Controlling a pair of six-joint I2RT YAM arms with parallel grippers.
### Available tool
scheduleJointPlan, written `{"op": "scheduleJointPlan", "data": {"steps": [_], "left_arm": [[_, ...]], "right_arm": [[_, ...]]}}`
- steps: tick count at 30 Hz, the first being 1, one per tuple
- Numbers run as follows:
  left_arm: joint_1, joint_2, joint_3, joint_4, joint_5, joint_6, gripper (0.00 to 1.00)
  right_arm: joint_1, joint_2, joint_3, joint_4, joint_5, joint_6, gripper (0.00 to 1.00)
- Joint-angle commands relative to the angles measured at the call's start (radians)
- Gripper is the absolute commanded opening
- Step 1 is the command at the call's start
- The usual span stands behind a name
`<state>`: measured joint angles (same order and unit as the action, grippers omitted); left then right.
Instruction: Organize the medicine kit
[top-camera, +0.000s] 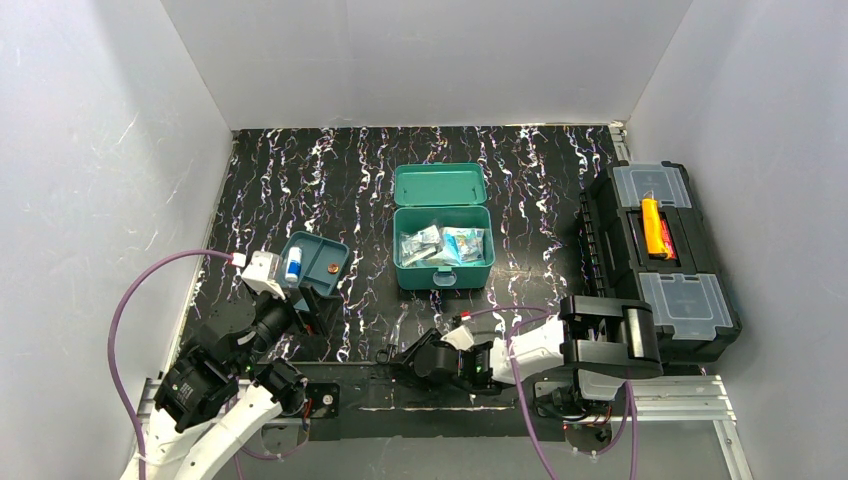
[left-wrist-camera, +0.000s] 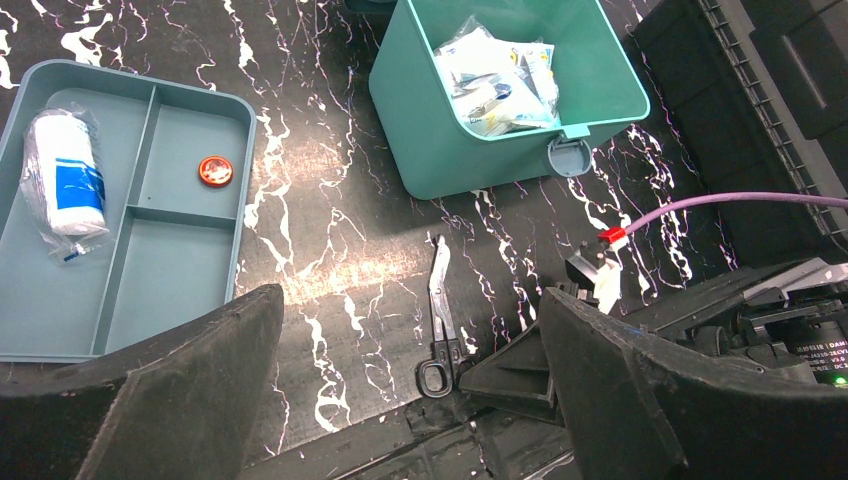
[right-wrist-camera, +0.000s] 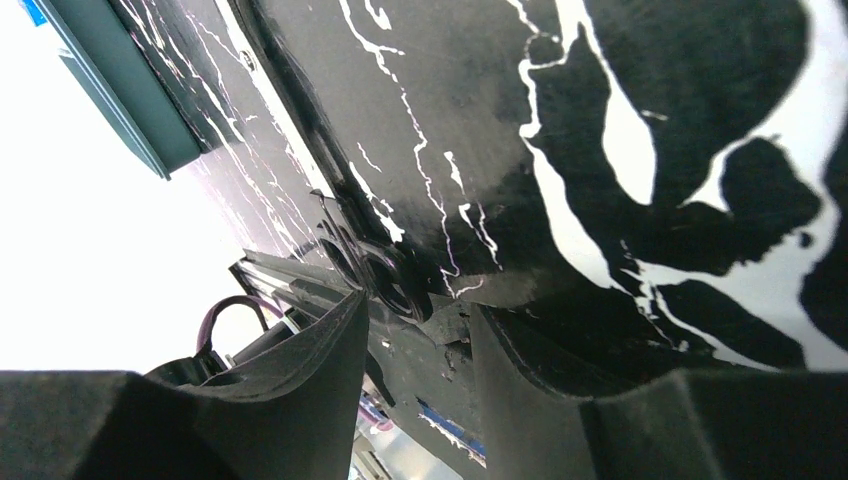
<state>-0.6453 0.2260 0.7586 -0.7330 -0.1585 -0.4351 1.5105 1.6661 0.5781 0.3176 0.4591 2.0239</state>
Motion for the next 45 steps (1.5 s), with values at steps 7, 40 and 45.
{"op": "scheduleJointPlan", "data": {"steps": [7,40,45], "left_arm": [[-0.011,0.001,-0.012,0.013,-0.012,0.002,1.00],[-0.016,0.026,-0.009,0.011,-0.013,0.005,1.00],[-0.014,0.026,-0.008,0.009,-0.016,0.005,0.99]], "right_arm": [[0.012,0.009,-0.055,-0.094,0.098,0.091,0.47],[0.013,0.043,-0.117,0.027,0.145,0.122,0.10],[0.012,0.021,-0.114,0.018,0.150,0.086,0.01]]}}
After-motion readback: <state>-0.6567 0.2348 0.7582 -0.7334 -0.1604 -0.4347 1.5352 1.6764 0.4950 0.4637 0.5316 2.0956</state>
